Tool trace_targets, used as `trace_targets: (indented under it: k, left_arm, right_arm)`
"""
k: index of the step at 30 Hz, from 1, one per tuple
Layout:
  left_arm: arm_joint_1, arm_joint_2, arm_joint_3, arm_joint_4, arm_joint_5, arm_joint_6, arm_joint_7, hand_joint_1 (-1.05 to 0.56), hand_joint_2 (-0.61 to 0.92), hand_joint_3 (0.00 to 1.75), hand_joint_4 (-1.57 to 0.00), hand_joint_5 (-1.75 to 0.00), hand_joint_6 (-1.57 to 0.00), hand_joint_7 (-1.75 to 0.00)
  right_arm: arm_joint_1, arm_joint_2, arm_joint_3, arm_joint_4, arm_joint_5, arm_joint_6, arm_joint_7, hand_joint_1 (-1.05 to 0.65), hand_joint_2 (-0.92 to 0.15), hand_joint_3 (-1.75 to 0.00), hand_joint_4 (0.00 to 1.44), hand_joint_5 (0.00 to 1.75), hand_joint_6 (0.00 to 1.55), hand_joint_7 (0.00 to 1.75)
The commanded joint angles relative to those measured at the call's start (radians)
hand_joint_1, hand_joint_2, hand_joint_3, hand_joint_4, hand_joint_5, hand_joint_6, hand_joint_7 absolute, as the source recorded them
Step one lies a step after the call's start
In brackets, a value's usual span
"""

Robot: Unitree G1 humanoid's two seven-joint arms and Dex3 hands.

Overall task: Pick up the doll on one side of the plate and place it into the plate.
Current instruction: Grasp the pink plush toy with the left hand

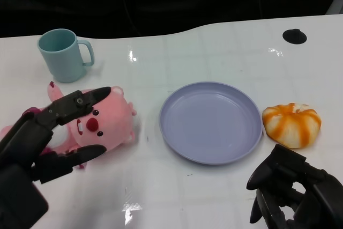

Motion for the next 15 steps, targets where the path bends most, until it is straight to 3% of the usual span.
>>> trace_targets:
  k: [1, 6, 11, 15]
  left_arm:
    - [-0.023, 0.068, 0.005, -0.008, 0.131, -0.018, 0.028, -0.66, 0.92, 0.04, 0.00, -0.42, -0.18, -0.01]
    - [-0.051, 0.118, -0.013, -0.041, 0.305, 0.053, 0.024, -0.69, 0.92, 0.03, 0.00, -0.25, -0.14, -0.01]
    - [-0.097, 0.162, -0.066, -0.037, 0.560, 0.104, 0.033, -0.72, 0.92, 0.02, 0.00, -0.26, -0.20, -0.03]
    - [-0.132, 0.166, -0.097, -0.011, 0.648, 0.138, 0.026, -0.70, 0.88, 0.00, -0.01, -0.30, -0.23, -0.03]
  right_arm:
    - [0.004, -0.005, -0.001, -0.007, 0.000, 0.001, -0.002, -0.23, -0.60, -1.16, 0.62, 1.75, 0.48, 1.56]
    - [0.009, -0.008, 0.000, -0.011, -0.008, -0.004, -0.003, -0.23, -0.60, -1.15, 0.62, 1.75, 0.48, 1.56]
    - [0.012, -0.004, -0.003, -0.019, 0.005, 0.011, -0.003, -0.24, -0.61, -1.15, 0.61, 1.75, 0.48, 1.56]
    - [0.011, -0.004, -0.002, -0.015, -0.002, 0.005, -0.004, -0.23, -0.61, -1.14, 0.61, 1.75, 0.48, 1.56]
